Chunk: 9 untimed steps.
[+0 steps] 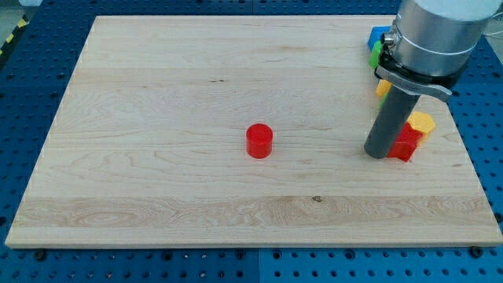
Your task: Move the red circle closer to red star
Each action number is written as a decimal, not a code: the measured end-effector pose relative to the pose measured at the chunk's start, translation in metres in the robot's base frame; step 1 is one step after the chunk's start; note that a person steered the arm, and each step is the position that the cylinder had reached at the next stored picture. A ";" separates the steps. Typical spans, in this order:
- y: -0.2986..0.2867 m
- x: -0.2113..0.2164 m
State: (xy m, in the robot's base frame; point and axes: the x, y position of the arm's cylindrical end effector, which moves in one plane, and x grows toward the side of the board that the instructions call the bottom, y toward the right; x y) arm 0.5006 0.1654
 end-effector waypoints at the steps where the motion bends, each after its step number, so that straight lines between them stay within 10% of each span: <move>1: -0.047 -0.018; 3: -0.124 -0.064; 9: -0.214 -0.002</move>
State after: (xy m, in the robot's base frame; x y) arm 0.4983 -0.0482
